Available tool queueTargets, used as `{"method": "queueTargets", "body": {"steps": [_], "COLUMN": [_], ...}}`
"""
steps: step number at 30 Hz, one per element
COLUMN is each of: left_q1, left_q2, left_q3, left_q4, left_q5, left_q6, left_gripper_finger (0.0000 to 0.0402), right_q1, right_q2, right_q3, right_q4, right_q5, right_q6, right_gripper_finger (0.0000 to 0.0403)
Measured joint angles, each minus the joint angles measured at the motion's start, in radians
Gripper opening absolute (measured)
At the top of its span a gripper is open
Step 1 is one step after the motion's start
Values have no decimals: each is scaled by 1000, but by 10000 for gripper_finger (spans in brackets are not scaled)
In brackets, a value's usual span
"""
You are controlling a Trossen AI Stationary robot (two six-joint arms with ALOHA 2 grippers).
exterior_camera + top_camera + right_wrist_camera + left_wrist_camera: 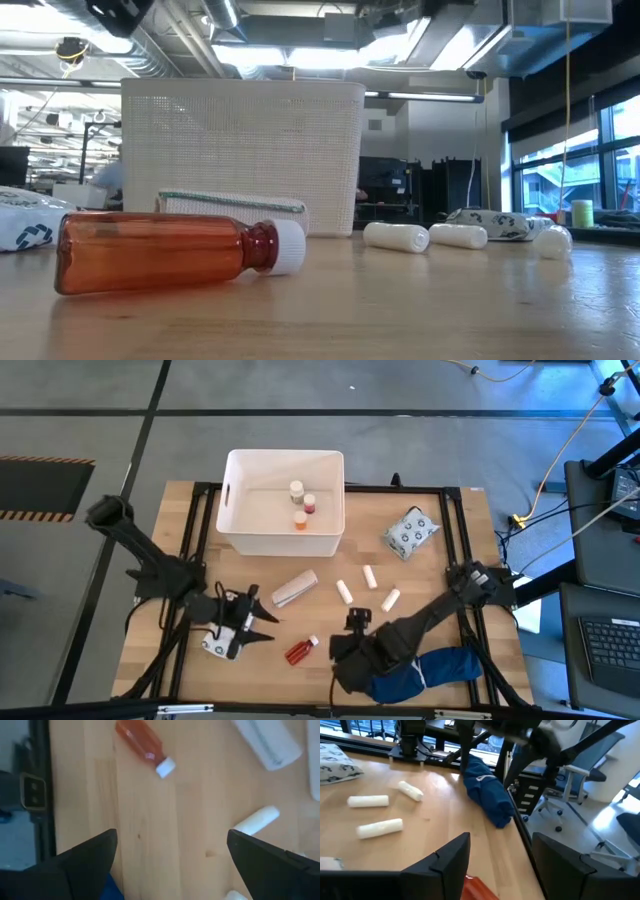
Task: Pick & place medical supplies in basket/bin
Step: Put the red medicine bottle into the white bin
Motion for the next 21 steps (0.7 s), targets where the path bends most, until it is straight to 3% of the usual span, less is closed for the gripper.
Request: {"method": "queueTargets", "body": {"steps": [10, 16, 21], "left_q1": [-78, -82, -81], "left_q2": [38, 38, 38], "left_q3": [0, 0, 0], "left_q4": [19, 18, 16], "left_q5": [-86, -78, -76], "left_q6": [-9, -9, -9], "left_gripper_finger": [207, 207, 207], "right_q1": [21, 2, -51], "right_q2": [-189, -382, -375], "right_q3": [-420, -787, -1019], "right_q4": [486, 952, 1446], "right_q5": [-26, -20, -16], "right_q6": [-48, -173, -289], "right_gripper_finger": [378, 378, 378]}}
